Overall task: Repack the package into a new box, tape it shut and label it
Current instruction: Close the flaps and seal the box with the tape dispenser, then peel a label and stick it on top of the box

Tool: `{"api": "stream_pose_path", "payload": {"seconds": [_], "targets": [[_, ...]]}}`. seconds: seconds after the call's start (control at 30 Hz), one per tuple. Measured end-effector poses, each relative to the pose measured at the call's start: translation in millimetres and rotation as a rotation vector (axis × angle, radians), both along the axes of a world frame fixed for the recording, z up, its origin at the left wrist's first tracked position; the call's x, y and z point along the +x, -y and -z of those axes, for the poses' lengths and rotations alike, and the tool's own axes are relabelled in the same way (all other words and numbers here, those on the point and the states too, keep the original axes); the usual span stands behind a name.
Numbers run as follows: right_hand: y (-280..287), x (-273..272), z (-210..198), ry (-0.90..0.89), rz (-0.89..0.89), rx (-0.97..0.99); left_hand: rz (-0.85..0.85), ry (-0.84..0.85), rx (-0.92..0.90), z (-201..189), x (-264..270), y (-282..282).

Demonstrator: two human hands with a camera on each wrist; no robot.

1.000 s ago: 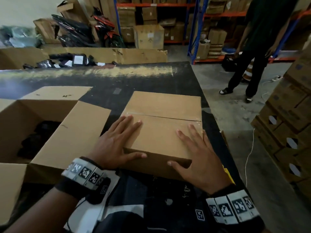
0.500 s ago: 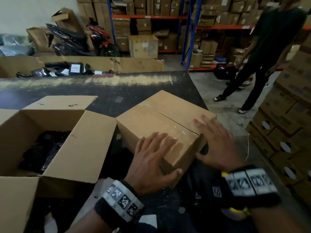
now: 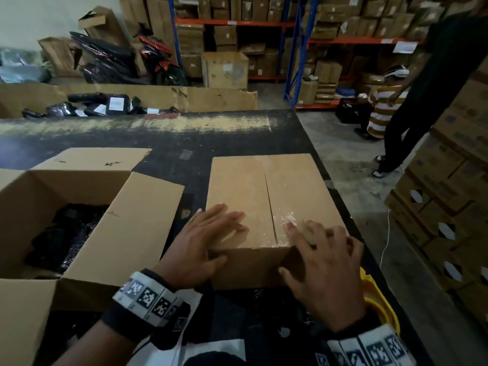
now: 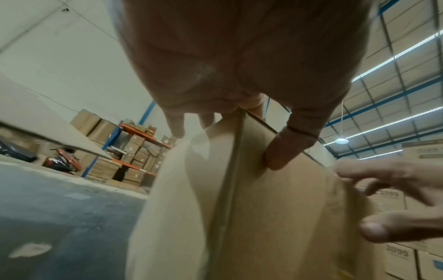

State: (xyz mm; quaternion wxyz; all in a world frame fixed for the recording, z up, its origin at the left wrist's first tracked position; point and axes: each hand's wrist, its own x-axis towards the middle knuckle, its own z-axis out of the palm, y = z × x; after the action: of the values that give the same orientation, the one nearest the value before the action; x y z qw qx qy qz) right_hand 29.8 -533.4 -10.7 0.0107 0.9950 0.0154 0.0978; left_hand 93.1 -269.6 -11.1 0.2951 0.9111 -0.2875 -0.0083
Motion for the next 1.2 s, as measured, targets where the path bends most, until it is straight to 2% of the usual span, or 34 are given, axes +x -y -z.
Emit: {"api": "stream_pose_path", "payload": {"seconds": [0.1, 0.17, 0.27, 0.37, 0.43, 0.53, 0.67, 0.77, 1.03, 1.2], "targets": [[-1, 6, -13, 0.018, -0.007, 0.033, 0.004, 0.01, -0.019, -1, -4, -2], [-1, 21, -25, -0.068, -0.085, 0.063, -0.011, 0.057, -0.027, 0, -13, -1], [-6, 47, -28, -0.211, -0.259, 0.039, -0.167, 0.158, -0.185, -2, -40, -5], [-14, 61, -17, -0.277, -0.329, -0.053, -0.344, 0.249, -0.331, 6, -82, -20], [-14, 64, -13, -0.275, -0.326, -0.082, -0.411, 0.212, -0.282, 25, -113, -35], [-17, 64, -12, -0.247, -0.34, -0.094, -0.532, 0.054, -0.132, 74, -151, -63], [-13, 64, -12, -0.221, -0.329, -0.12, -0.739, -0.107, 0.1, 118, -155, -84], [-14, 64, -13, -0.242, -0.333, -0.101, -0.787, -0.163, 0.16, 134, -147, -88], [-12, 63, -13, -0.232, -0.356, -0.09, -0.897, -0.197, 0.205, 129, -128, -92], [-12, 62, -13, -0.237, -0.35, -0.085, -0.918, -0.233, -0.034, 121, -119, -102]]}}
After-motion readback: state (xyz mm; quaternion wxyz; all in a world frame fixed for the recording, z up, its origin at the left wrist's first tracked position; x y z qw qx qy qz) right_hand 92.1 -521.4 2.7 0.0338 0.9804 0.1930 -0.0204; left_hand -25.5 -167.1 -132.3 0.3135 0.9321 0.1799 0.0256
